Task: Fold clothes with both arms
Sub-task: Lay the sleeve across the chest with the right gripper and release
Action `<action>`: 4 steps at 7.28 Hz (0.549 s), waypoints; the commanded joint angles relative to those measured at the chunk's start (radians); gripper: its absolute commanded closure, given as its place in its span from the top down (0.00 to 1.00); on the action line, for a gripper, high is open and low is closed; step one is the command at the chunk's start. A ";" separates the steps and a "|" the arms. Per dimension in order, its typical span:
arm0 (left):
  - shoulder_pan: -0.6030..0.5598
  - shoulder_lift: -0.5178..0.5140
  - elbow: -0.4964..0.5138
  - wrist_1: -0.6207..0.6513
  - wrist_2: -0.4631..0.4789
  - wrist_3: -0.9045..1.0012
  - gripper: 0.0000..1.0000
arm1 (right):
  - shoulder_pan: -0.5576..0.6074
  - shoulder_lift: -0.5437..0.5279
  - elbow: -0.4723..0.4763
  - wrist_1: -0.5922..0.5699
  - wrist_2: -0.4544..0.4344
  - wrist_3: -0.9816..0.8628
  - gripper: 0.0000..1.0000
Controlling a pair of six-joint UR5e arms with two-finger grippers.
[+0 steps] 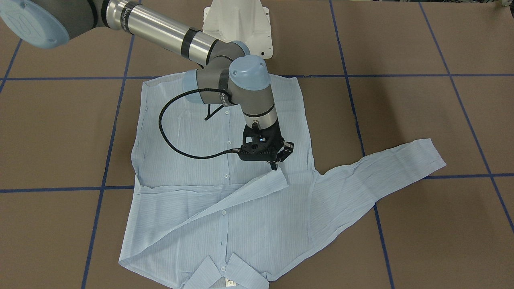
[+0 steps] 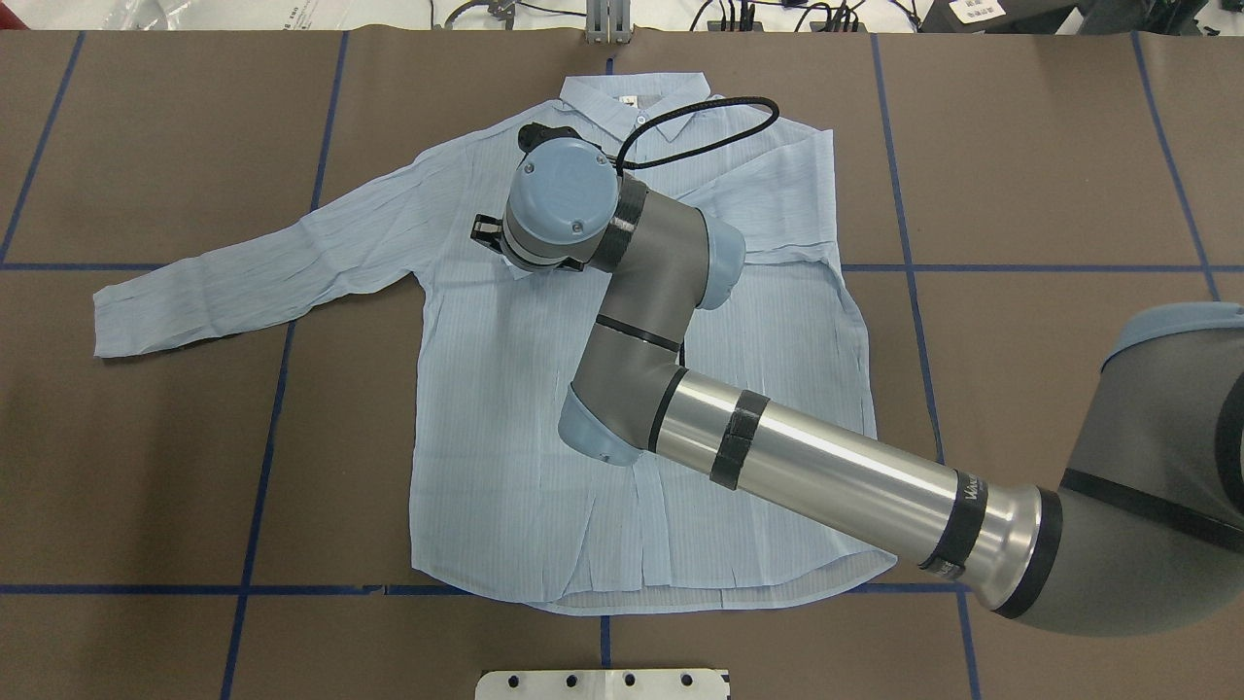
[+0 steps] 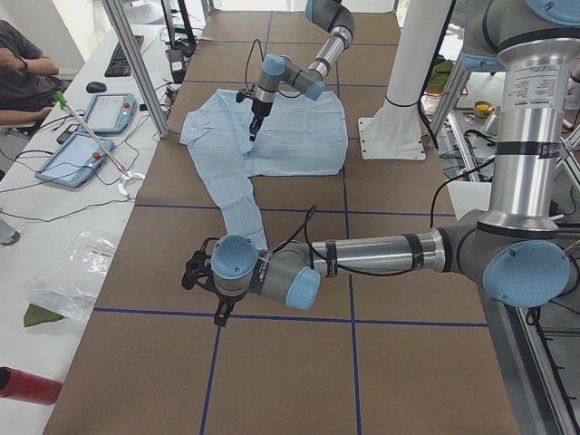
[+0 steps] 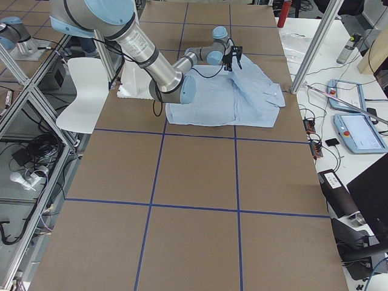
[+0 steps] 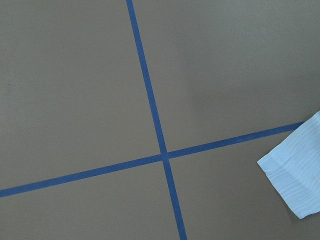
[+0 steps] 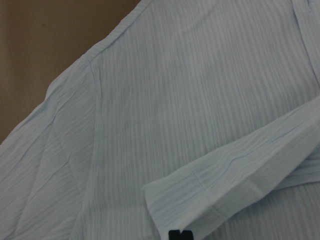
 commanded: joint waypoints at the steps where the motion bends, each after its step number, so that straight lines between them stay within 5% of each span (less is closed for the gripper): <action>1: 0.000 -0.004 0.001 0.001 0.000 -0.011 1.00 | -0.003 0.004 -0.041 0.180 -0.142 -0.022 0.99; 4: 0.000 -0.004 -0.002 0.000 0.000 -0.011 1.00 | 0.000 0.024 -0.044 0.268 -0.179 -0.019 1.00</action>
